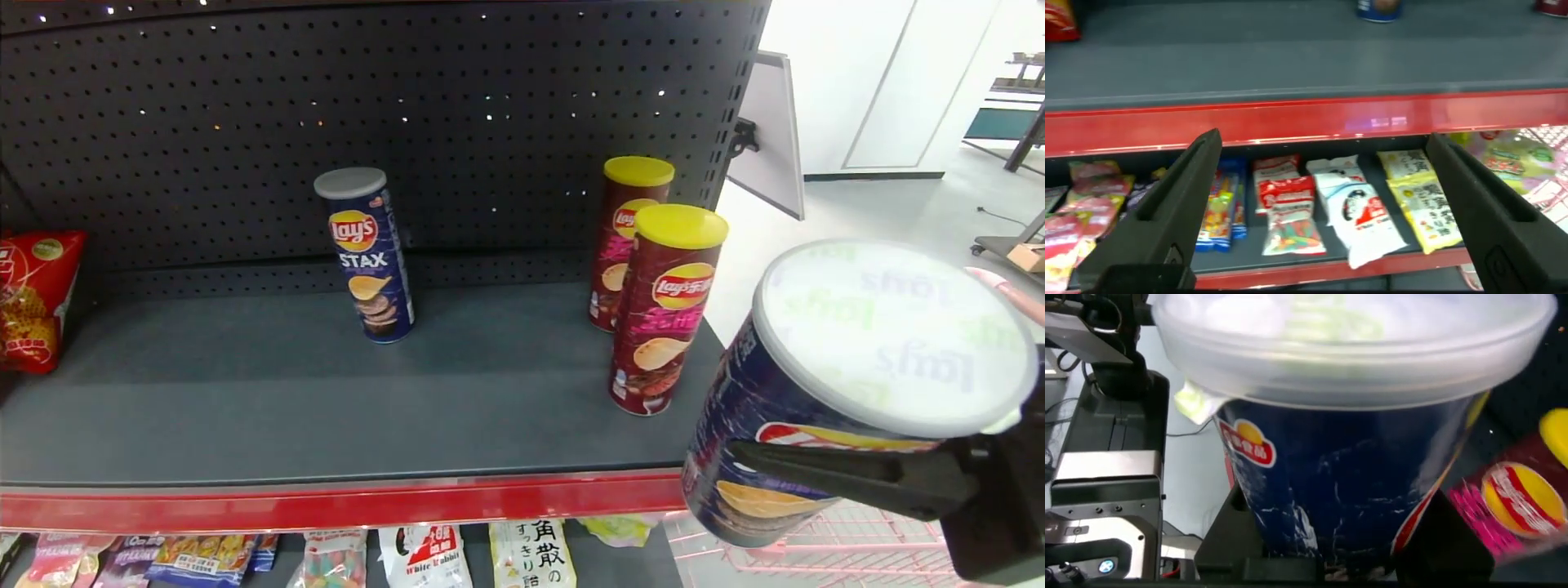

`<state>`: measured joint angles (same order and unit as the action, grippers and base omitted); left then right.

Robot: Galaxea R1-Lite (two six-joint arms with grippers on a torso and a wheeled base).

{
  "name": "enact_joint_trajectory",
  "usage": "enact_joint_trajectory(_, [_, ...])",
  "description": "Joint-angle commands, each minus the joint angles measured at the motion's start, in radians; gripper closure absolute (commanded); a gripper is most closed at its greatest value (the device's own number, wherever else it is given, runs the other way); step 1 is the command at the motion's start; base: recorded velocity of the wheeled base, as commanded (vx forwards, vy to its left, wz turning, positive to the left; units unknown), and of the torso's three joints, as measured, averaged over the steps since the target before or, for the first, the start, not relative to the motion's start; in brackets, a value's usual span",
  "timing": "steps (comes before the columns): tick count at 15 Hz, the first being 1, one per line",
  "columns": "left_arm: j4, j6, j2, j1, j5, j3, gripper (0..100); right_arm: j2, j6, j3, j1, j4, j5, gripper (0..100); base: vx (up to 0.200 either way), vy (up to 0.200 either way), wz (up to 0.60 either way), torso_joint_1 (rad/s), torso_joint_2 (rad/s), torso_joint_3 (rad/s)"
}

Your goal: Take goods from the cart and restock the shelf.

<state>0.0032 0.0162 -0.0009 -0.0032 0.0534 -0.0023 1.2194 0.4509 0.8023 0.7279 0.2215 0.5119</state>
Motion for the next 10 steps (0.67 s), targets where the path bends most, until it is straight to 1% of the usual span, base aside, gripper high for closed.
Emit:
enact_joint_trajectory(1, [0.0,0.001,0.001,0.0,0.0,-0.001,0,0.005,0.0,0.001,0.001,0.001,0.0,100,0.0,0.2,0.0,0.002,0.0,0.007])
enact_joint_trajectory(10, [0.0,0.001,0.001,0.0,0.0,-0.001,0,0.003,0.0,0.001,0.001,0.001,0.004,100,0.0,0.2,0.0,0.0,0.0,0.002])
